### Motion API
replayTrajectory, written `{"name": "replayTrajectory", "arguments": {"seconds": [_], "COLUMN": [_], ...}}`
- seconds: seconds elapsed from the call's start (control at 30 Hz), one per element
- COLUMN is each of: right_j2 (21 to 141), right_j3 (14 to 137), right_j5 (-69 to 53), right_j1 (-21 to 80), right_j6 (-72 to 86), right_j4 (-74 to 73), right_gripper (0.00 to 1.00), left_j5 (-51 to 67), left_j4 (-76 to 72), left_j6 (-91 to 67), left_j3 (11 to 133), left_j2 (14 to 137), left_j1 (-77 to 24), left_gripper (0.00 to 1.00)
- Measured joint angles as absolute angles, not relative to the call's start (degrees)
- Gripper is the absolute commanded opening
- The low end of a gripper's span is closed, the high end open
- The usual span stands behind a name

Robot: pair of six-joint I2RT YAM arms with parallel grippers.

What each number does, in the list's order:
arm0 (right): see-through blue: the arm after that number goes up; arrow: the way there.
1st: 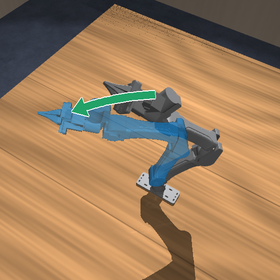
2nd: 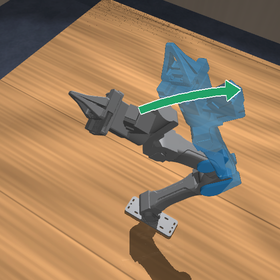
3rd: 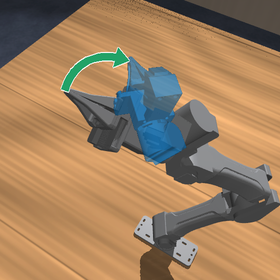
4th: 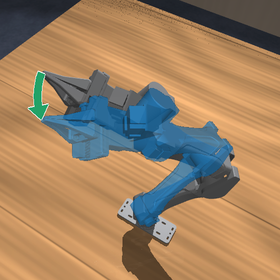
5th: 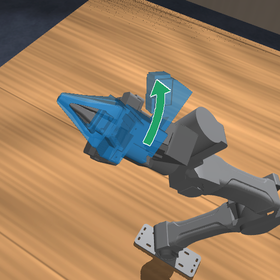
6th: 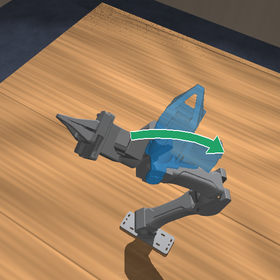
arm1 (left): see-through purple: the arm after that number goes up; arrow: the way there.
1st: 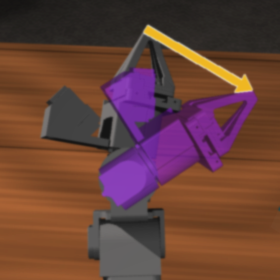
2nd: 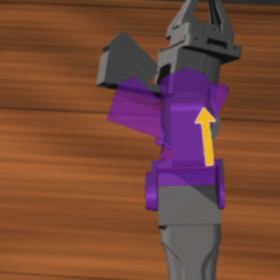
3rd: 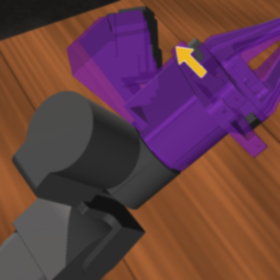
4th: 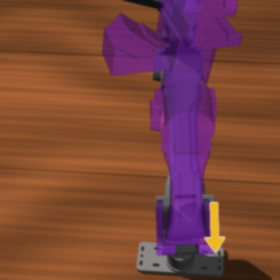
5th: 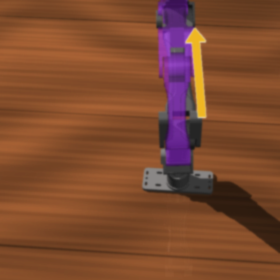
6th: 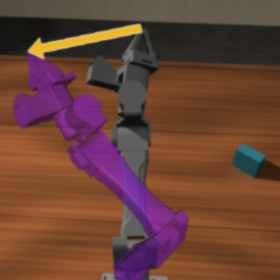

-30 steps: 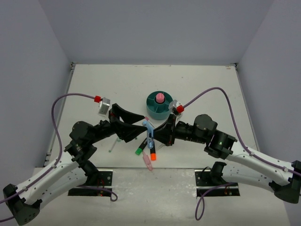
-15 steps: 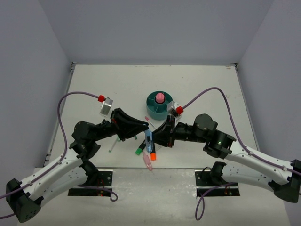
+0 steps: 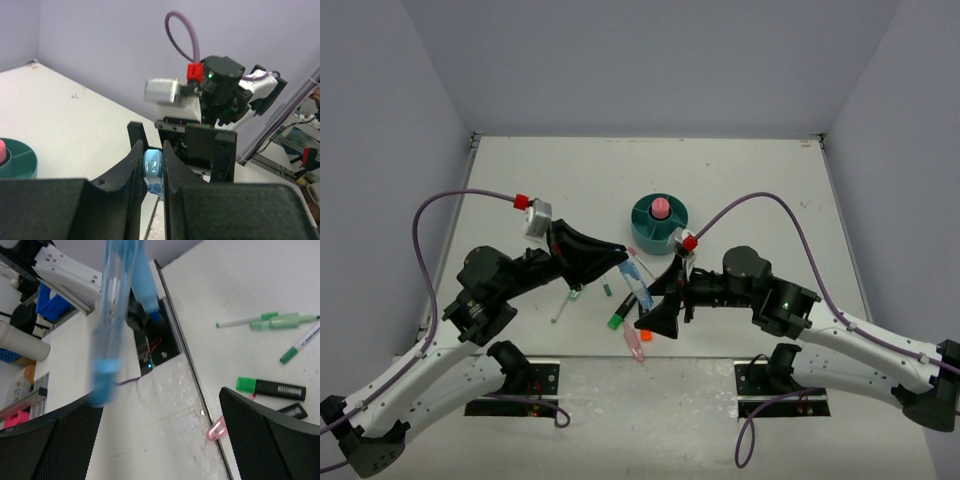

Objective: Sort the stationery into containers
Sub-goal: Close the pen cap on the pen.

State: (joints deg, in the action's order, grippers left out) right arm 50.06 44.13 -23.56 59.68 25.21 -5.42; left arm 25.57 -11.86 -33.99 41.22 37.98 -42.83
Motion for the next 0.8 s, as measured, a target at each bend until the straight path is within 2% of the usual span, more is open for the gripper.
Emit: {"name": "replayTrajectory", "arguments": {"seconds": [0.07,0.13,0.27,0.33,0.53,0.67,0.8], "right_j2": [49.1,47.9,46.2,46.0,44.8,44.1,45.3], "right_j3": [43.2,42.4,42.1,42.4,43.8,45.6,47.1], "right_j5": [-24.7,-26.2,-27.9,-27.0,-20.4,-18.9,-21.7], "right_j1": [59.7,59.7,59.7,59.7,59.6,59.5,59.5], "right_j6": [25.3,25.4,25.9,25.8,23.1,20.1,18.7], "right_j4": [-7.9,-9.3,-9.4,-9.6,-10.7,-11.9,-11.5], "right_gripper": [0.99,0.94,0.71,0.65,0.64,0.58,0.62], "left_j5": [24.8,25.0,27.3,29.1,34.9,40.6,44.4], "left_j4": [-10.3,-9.7,-10.0,-10.9,-12.6,-15.5,-19.6], "left_j6": [-32.1,-30.9,-30.7,-31.0,-32.2,-33.2,-34.7], "left_j3": [42.3,42.4,42.2,41.9,41.3,41.3,40.4], "left_j2": [37.4,36.8,37.9,38.5,39.2,39.5,39.0], "left_j1": [-42.8,-42.8,-42.8,-42.8,-42.8,-42.8,-42.8], "left_gripper": [0.0,0.0,0.0,0.0,0.0,0.0,0.0]}}
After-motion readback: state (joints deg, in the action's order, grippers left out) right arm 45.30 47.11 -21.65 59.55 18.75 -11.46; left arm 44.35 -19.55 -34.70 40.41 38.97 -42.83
